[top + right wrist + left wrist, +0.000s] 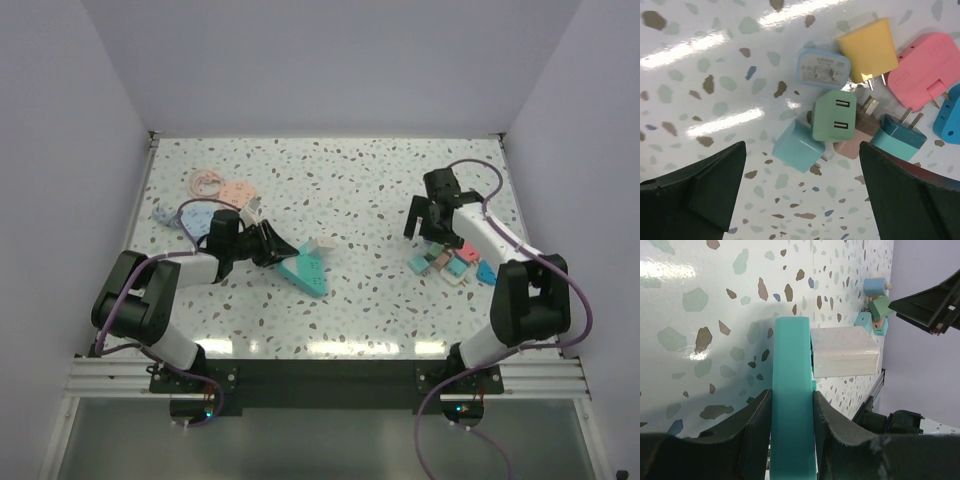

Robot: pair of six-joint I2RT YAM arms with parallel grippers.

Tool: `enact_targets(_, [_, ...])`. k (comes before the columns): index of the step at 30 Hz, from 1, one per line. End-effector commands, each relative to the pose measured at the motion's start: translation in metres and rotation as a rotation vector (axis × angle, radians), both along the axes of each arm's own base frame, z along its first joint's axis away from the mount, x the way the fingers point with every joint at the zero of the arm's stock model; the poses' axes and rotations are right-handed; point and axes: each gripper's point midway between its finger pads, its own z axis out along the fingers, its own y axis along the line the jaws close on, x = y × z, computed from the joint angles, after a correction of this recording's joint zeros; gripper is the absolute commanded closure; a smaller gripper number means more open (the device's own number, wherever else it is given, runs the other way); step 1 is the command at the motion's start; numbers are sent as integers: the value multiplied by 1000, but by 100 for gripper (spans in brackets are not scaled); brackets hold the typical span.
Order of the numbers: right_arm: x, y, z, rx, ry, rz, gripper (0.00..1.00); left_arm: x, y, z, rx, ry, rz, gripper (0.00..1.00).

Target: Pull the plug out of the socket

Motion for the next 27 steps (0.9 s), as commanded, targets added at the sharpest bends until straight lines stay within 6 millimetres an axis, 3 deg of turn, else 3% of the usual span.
enact_targets(1, [21,21,59,118,-188,56,2,10,-8,33,-43,-117,-40,100])
enact_targets(3, [17,51,71,230,-201,174,2,11,-8,34,-44,-119,-41,100])
enact_targets(10, [-11,197,89,556,-241,596,2,10,-14,34,-48,-117,-58,100])
enact_targets(13, [-11,230,88,600,-266,677,2,8,-16,36,-49,-124,-65,100])
enact_targets(14, [-10,237,76,601,-239,702,2,8,-17,37,-50,-124,-69,100])
enact_targets(16, [-6,250,72,612,-233,745,2,6,-19,36,-53,-117,-77,100])
enact_targets(18, [-2,256,57,623,-195,736,2,5,-19,34,-50,-111,-75,100])
enact_targets(27, [0,273,33,653,-141,705,2,3,-19,34,-46,-110,-68,100])
